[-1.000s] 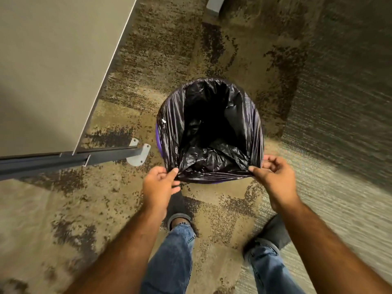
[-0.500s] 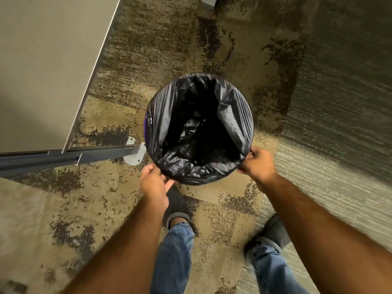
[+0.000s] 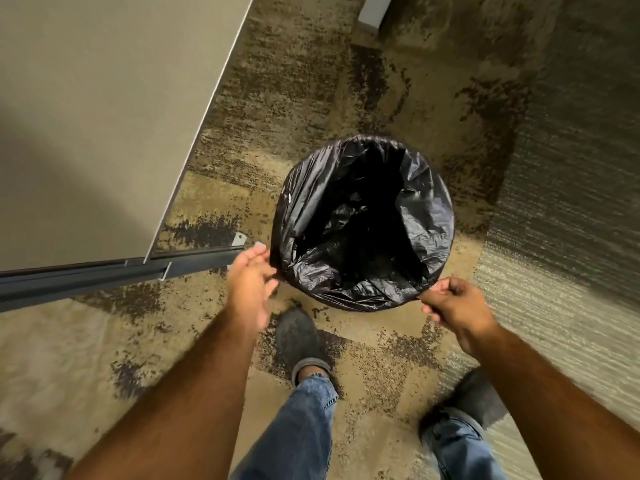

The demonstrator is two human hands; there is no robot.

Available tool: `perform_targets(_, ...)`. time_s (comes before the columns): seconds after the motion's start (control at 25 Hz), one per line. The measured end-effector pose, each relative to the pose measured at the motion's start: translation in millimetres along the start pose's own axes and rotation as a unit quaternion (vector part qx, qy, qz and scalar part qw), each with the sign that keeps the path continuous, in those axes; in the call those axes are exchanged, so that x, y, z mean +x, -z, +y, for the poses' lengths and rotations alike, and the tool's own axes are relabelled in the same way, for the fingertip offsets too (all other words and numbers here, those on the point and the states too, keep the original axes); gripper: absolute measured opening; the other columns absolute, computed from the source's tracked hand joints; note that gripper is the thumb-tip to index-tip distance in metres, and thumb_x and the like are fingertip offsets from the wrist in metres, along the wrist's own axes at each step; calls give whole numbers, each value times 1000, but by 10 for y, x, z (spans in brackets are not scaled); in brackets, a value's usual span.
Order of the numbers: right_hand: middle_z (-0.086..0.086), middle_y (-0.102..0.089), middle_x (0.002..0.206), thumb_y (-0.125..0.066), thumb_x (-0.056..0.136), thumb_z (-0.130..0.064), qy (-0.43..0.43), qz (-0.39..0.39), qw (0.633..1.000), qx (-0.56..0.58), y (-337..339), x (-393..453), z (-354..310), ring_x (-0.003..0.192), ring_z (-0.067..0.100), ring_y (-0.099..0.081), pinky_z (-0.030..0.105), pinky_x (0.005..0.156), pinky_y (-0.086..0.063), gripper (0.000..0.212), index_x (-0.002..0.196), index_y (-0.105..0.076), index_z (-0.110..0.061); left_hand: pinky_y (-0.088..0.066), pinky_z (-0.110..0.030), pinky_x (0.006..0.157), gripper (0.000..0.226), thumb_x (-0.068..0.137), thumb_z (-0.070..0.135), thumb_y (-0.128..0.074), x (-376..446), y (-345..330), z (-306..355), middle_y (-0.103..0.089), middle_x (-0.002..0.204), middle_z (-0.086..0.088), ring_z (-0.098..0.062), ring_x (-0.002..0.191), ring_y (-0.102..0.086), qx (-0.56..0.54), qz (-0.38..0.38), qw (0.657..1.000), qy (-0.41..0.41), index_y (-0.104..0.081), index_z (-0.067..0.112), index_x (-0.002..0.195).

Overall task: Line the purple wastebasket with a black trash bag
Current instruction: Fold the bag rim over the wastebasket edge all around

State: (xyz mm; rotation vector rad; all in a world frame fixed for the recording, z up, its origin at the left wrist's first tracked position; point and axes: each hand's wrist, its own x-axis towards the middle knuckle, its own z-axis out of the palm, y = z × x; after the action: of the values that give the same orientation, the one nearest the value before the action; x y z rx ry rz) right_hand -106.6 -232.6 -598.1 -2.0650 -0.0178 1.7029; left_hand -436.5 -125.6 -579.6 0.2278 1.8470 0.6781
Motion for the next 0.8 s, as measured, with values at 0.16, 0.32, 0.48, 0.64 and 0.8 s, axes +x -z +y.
perform_targets(0.16,10,-70,74,-66,101,5,0,-11,998,57,127,-68,-112,51,9,-67,17,44,-55,16,99,-63,-10,-55,-21,72,8,99,16,-70,3,-116,194,-74,103,2,-13,89,-69,70,49,978,-188,-70,23,104)
perform_targets(0.32,-3,-72,92,-68,104,-24,120,44,986,103,-28,-168,-374,82,11,-70,29,71,-62,10,95,-68,-28,-49,-6,63,15,90,20,-84,156,-381,294,-71,85,11,4,70,-62,185,24,945,-270,-72,25,98)
perform_targets(0.48,8,-77,105,-74,100,-16,198,111,974,-9,-322,-100,-517,103,34,-77,50,91,-65,10,110,-73,-19,-43,-14,53,25,94,22,-80,329,-425,339,-61,64,10,4,49,-48,140,81,959,-234,-69,26,72)
perform_targets(0.64,13,-81,112,-72,100,-19,189,125,973,-39,-339,19,-428,110,39,-77,58,100,-62,19,118,-76,-13,-52,-33,72,28,104,8,-64,467,-546,354,-67,79,-9,-22,72,-61,61,67,992,-93,-69,11,76)
perform_targets(0.8,2,-78,124,-82,85,-39,174,114,978,19,-297,-39,-312,105,26,-80,54,94,-67,51,132,-69,-22,-63,-34,61,21,104,8,-57,561,-565,398,-78,78,-13,-28,59,-76,0,-52,994,97,-74,8,92)
